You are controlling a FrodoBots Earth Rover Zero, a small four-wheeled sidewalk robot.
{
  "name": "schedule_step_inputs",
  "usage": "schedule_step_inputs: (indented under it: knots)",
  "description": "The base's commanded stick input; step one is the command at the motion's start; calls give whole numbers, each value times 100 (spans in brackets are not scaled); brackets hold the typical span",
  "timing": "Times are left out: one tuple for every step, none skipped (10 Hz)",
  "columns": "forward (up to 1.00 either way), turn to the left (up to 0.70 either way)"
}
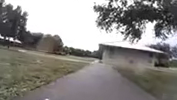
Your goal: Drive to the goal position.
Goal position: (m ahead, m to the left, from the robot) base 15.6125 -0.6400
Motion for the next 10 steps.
schedule_step_inputs:
  knots:
    - [84,3]
    - [84,3]
    - [84,3]
    - [84,3]
    - [84,3]
    - [84,3]
    - [84,3]
    - [84,3]
    - [84,3]
    - [84,3]
